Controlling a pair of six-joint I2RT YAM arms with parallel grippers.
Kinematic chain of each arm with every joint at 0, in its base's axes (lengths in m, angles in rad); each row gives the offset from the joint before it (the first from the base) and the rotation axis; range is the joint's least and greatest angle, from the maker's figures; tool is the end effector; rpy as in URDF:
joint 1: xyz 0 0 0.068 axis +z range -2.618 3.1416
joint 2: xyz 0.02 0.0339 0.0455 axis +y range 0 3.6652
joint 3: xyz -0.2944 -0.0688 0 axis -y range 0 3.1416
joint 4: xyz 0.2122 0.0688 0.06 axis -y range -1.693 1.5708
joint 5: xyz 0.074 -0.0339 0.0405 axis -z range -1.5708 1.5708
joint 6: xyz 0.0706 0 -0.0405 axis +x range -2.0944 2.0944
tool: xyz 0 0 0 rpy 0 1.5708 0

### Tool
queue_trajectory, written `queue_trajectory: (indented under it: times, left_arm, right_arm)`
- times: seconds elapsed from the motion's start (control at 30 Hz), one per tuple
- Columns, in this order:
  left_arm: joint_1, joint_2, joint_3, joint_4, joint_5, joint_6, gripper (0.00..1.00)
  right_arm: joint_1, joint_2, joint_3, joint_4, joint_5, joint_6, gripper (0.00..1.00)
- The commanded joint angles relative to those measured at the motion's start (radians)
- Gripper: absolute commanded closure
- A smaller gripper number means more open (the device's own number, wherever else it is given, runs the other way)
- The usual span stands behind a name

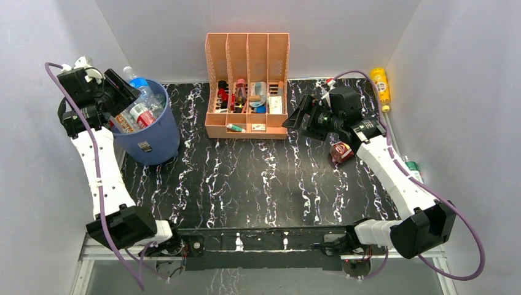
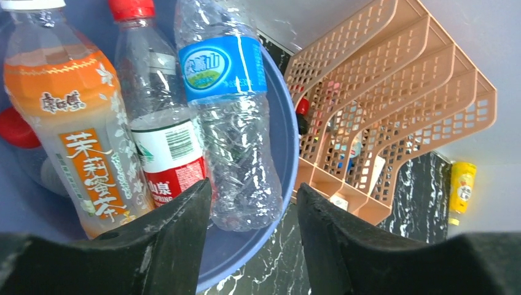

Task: Put the plastic bottles in the bin
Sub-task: Pick up the plastic bottle at the center of the board.

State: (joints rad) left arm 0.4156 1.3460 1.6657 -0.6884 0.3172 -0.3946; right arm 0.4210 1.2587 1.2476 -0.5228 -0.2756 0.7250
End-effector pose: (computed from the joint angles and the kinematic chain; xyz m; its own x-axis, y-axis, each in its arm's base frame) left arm 0.2546 0.0883 0.4733 -0.2592 -0.5137 -0.8179 -0.2352 0.8549 -0.4624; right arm 0.2337 0.1257 0.3791 -0.7502 0.3632 -0.5525 -0.1464 0.7236 0.6745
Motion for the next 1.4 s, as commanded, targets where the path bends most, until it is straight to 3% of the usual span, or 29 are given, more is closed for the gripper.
queue_trajectory:
  times: [0.0, 0.17, 0.37, 0.47, 0.6, 0.7, 0.87, 1.17, 1.37]
  left_arm:
    - [-0.004, -0.033, 0.03, -0.029, 0.119, -0.031, 0.44]
    - [-0.087, -0.042, 0.055, 0.001, 0.221, -0.067, 0.29]
    - [-0.331, -0.023, 0.065, 0.014, 0.207, -0.074, 0.16]
    - [-0.451, -0.038, 0.007, 0.068, 0.184, -0.093, 0.04]
    - [-0.67, -0.017, -0.038, 0.091, 0.093, -0.085, 0.02]
    - [-0.778, 0.013, -0.058, 0.092, 0.046, -0.068, 0.02]
    - [-0.865, 0.008, -0.12, 0.115, 0.023, -0.059, 0.02]
    - [-0.909, -0.041, -0.23, 0.114, 0.01, -0.036, 0.02]
    - [-0.917, -0.048, -0.256, 0.105, 0.003, -0.03, 0.02]
  right_arm:
    - [0.002, -0.028, 0.076, -0.023, 0.094, -0.054, 0.04]
    - [-0.004, -0.037, 0.14, -0.152, 0.272, -0.097, 0.02]
    - [-0.016, -0.139, 0.097, -0.29, 0.623, -0.016, 0.02]
    - [-0.028, -0.211, 0.04, -0.31, 0.766, 0.002, 0.02]
    - [-0.052, -0.197, 0.011, -0.401, 0.88, 0.002, 0.02]
    - [-0.076, -0.176, -0.033, -0.444, 0.88, 0.059, 0.02]
    - [-0.16, -0.133, -0.108, -0.36, 0.802, 0.076, 0.02]
    - [-0.456, 0.089, -0.124, -0.186, 0.62, 0.009, 0.02]
    - [-0.497, 0.278, -0.087, -0.109, 0.525, 0.022, 0.02]
